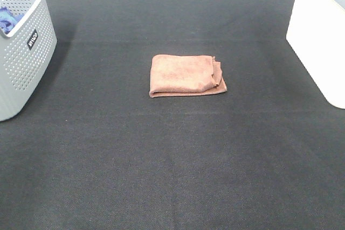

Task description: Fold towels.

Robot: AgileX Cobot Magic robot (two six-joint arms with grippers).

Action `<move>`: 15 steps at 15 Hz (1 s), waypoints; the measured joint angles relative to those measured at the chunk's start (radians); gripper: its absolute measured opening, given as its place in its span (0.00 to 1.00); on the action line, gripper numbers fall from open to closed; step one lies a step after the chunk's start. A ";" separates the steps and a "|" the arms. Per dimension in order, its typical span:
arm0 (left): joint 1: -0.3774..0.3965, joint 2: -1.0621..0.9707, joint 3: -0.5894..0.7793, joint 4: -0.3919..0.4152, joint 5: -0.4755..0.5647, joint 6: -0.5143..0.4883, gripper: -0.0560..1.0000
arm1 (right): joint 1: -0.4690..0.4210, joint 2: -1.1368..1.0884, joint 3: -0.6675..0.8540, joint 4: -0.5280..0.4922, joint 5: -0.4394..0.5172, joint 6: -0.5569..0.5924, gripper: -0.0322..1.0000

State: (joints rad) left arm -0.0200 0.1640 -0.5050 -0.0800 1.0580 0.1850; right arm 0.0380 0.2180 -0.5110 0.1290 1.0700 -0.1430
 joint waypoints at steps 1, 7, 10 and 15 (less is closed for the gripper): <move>0.000 0.000 0.000 0.000 0.000 0.000 0.69 | 0.000 0.000 0.000 0.000 0.000 0.000 0.73; 0.009 -0.167 0.000 0.000 0.000 0.000 0.69 | -0.040 -0.182 0.000 0.009 0.000 0.000 0.73; 0.009 -0.167 0.000 0.000 0.000 0.000 0.69 | -0.040 -0.223 0.000 0.012 0.001 0.000 0.73; 0.009 -0.167 0.000 0.000 0.000 0.000 0.69 | -0.040 -0.225 0.000 0.012 0.001 0.000 0.73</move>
State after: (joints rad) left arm -0.0110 -0.0030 -0.5050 -0.0800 1.0580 0.1850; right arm -0.0020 -0.0070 -0.5110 0.1410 1.0710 -0.1430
